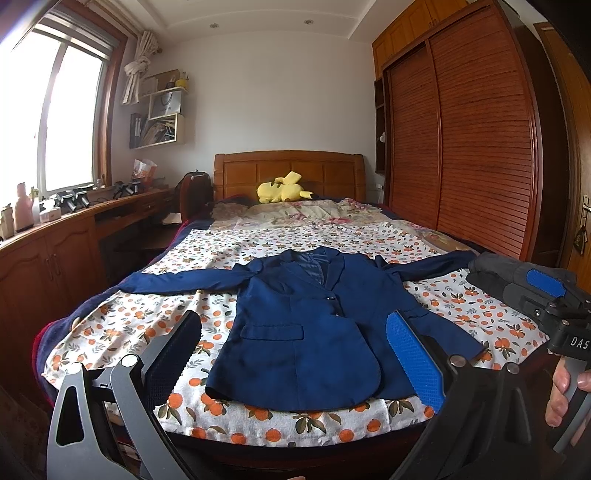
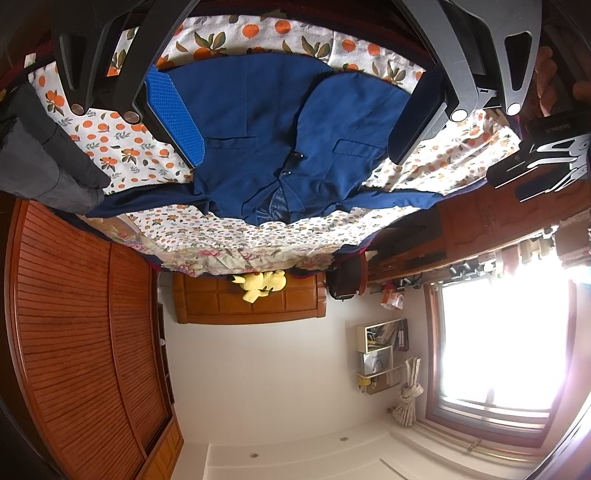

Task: Fold large clothes

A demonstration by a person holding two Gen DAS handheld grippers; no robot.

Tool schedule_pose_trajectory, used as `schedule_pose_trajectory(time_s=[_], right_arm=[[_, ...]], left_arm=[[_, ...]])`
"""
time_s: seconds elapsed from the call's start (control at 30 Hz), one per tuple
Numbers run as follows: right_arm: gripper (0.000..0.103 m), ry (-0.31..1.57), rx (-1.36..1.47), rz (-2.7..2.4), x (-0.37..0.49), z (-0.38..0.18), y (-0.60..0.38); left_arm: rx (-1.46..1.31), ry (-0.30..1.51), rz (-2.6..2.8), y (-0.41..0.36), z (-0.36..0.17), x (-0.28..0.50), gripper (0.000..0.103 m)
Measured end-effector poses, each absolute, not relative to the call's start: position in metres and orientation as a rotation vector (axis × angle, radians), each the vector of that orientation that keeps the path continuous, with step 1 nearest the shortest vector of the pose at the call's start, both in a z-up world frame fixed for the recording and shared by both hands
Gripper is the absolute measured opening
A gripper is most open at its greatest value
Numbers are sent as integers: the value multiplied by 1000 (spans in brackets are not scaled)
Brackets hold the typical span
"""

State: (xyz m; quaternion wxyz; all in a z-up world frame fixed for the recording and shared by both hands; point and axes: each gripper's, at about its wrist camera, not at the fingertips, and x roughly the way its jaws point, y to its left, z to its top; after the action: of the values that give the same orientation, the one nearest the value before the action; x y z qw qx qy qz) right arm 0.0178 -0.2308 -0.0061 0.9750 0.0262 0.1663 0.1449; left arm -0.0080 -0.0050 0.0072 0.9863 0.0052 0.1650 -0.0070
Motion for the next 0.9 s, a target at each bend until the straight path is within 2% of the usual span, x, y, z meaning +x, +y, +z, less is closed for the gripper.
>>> schedule_pose_trajectory(time_s=[0.5,0.9], right_arm=[[96,403,58,367,68,-32,-215],[96,405,46,388,135,-51,-199]], left_arm=[[36,482,-1,13,-46,45,101],[15,580,9,56,-84,102,101]])
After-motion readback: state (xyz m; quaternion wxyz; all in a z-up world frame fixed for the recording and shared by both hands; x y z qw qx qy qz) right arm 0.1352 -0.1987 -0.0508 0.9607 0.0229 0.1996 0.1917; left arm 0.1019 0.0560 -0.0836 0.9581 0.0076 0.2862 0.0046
